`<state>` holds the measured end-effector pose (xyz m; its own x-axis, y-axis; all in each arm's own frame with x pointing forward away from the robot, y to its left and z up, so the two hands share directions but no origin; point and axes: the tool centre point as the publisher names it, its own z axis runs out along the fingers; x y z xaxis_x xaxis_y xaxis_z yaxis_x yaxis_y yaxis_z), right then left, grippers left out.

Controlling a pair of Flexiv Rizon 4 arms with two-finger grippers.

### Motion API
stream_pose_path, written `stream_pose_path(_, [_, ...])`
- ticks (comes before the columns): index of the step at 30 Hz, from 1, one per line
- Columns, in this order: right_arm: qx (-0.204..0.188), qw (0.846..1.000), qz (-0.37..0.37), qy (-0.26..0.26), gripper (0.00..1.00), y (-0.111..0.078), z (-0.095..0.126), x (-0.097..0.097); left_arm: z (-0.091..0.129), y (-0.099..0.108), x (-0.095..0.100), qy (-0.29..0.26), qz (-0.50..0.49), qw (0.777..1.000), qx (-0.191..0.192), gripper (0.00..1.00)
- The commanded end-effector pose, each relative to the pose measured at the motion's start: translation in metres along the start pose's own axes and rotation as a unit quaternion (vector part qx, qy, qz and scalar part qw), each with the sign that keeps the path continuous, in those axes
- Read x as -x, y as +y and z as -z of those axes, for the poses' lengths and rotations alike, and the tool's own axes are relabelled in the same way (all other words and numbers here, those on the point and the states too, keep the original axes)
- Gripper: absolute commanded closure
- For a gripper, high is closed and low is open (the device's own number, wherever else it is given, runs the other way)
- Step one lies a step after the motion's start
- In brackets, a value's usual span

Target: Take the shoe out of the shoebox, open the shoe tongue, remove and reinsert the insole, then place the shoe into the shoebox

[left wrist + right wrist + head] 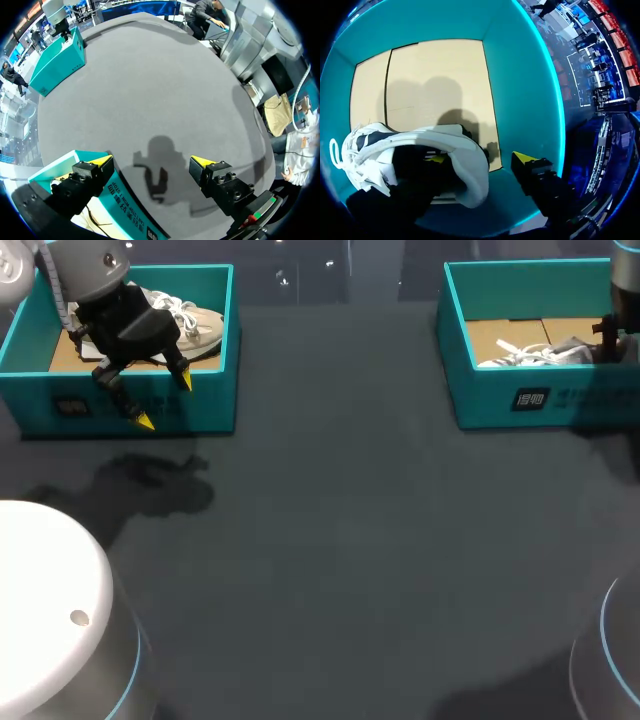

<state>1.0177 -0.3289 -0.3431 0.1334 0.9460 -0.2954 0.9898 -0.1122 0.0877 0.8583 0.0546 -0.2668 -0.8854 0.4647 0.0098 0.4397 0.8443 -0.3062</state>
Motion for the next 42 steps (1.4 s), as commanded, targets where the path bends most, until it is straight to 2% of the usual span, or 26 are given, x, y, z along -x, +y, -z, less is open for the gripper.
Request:
stream_pose_path(1, [0.003, 1.000, 0.000, -0.005, 0.00, -0.003, 0.021, 0.001, 0.000, 0.000, 0.000, 0.001, 0.000, 1.000, 0.001, 0.00])
stream_pose_path(5, [-0.003, 1.000, 0.000, -0.006, 0.00, -0.004, 0.041, 0.002, 0.000, 0.000, 0.000, 0.001, 0.000, 1.000, 0.001, 0.00])
stream_pose_path(9, [0.007, 1.000, 0.002, -0.007, 0.00, -0.004, 0.064, 0.003, 0.000, 0.000, 0.000, 0.001, 0.000, 1.000, 0.001, 0.00])
stream_pose_path(15, [0.009, 1.000, 0.002, 0.014, 0.00, -0.008, 0.101, 0.002, 0.000, 0.000, 0.000, 0.001, 0.000, 1.000, 0.001, 0.00])
stream_pose_path(19, [0.029, 0.999, 0.001, 0.036, 0.00, -0.018, 0.128, 0.002, 0.000, 0.000, 0.000, 0.001, 0.000, 1.000, 0.001, 0.00])
stream_pose_path(29, [0.027, 0.998, 0.019, 0.051, 0.00, -0.041, 0.181, -0.005, 0.000, 0.000, 0.000, 0.001, 0.000, 1.000, 0.001, 0.00])
stream_pose_path(36, [0.020, 0.998, 0.022, 0.058, 0.00, -0.055, 0.200, -0.009, 0.000, 0.000, 0.000, 0.001, 0.000, 1.000, 0.001, 0.00])
stream_pose_path(42, [0.015, 0.997, 0.027, 0.064, 0.00, -0.057, 0.206, -0.012, 0.000, 0.000, 0.000, 0.001, 0.000, 1.000, 0.001, 0.00])
